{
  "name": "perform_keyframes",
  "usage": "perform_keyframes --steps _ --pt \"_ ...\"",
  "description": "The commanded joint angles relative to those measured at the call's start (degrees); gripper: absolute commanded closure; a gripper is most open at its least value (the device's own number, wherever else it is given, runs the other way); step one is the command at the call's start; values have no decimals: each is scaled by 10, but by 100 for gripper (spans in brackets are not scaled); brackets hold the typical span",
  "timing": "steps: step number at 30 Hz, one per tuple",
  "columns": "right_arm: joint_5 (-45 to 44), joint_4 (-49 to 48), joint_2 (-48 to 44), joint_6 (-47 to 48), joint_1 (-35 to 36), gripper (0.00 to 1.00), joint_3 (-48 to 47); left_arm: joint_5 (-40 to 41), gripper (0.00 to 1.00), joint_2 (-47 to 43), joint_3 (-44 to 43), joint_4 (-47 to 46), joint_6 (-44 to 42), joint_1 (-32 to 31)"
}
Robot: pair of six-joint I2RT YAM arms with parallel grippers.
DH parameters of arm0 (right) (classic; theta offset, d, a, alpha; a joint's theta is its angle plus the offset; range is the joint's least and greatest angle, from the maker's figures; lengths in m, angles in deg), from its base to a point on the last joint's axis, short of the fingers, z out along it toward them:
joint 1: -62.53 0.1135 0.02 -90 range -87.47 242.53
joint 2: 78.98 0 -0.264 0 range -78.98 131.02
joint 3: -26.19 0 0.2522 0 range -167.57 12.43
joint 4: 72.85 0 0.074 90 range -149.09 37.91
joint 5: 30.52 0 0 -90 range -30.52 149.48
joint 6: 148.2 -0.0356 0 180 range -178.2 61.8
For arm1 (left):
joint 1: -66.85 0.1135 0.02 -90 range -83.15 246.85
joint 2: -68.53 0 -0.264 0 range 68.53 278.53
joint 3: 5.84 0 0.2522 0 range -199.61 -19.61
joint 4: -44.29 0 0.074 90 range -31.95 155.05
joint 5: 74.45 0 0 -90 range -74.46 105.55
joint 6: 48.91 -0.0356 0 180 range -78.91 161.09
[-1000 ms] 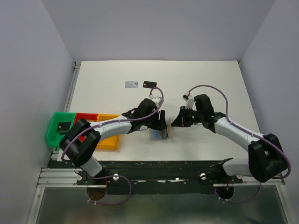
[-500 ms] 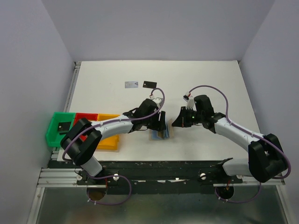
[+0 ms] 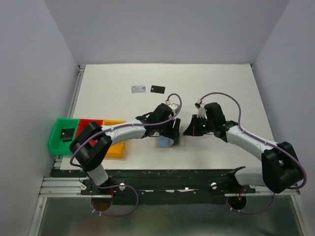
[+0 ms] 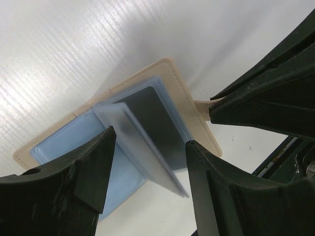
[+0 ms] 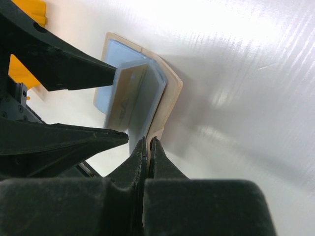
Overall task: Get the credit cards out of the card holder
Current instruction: Remove the credit card from the card holder.
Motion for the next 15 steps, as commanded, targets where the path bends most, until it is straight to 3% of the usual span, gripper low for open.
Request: perform_keyframes --steps 1,15 --pt "-28 12 -14 -4 -1 100 11 20 29 9 -14 21 -15 -6" --pt "-25 9 -14 -3 -1 100 9 78 29 -24 28 24 1 -6"
